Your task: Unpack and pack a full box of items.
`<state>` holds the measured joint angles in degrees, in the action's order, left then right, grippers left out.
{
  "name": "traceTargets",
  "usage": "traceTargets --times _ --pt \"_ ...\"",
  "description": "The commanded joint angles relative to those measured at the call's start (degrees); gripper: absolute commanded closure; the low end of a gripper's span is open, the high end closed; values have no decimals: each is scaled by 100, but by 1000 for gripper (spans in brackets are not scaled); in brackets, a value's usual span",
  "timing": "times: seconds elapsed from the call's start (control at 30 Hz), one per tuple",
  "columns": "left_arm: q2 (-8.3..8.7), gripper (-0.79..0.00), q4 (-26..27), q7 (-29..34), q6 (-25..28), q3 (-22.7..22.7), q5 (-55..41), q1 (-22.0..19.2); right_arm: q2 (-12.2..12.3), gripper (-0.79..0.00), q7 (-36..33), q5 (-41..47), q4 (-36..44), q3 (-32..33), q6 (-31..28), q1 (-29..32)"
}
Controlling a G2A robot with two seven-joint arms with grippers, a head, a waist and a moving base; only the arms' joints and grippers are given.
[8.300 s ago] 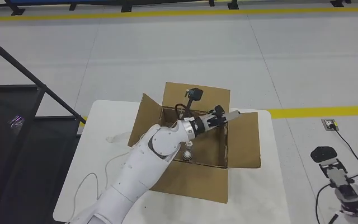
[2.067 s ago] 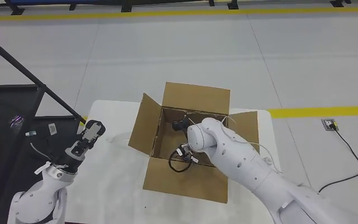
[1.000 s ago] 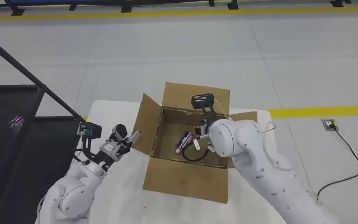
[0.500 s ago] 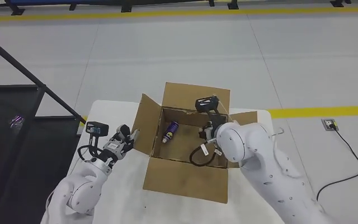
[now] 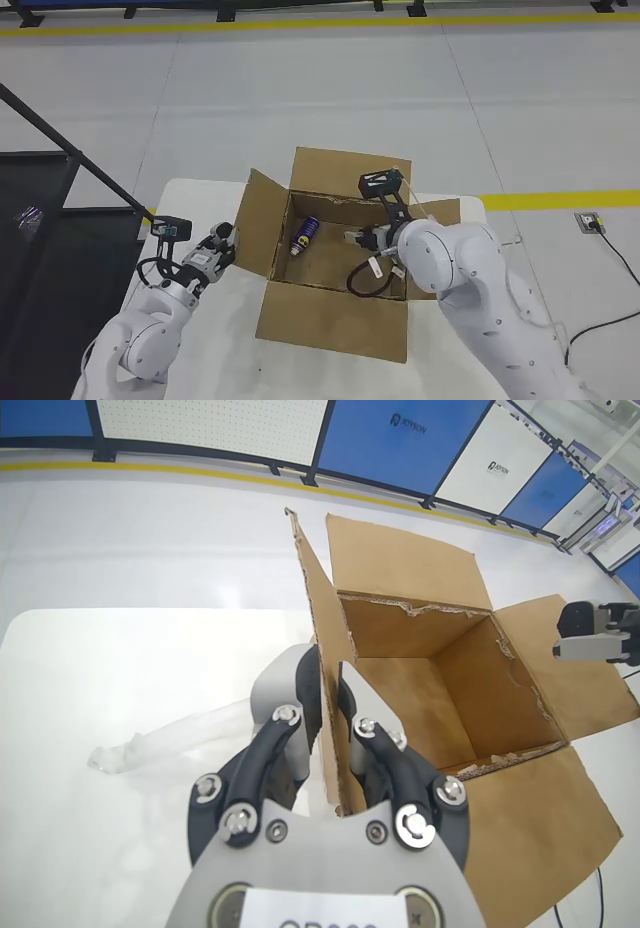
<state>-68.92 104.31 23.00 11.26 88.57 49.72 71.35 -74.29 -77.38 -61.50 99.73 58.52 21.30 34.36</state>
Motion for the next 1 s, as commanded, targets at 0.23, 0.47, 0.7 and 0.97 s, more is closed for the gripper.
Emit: traceTargets --times 0.23,0.47,0.7,0.97 --pt "22 0 73 -60 -25 133 -191 138 86 -785 -118 -158 587 592 121 393" --pt "40 0 196 -64 -47 249 -362 292 82 -785 -69 -87 539 662 6 467" --pt "61 0 331 -46 -41 418 -623 519 18 -785 -10 119 31 560 37 209" --pt "88 0 468 -28 -43 644 -849 771 40 -785 24 60 150 818 259 238"
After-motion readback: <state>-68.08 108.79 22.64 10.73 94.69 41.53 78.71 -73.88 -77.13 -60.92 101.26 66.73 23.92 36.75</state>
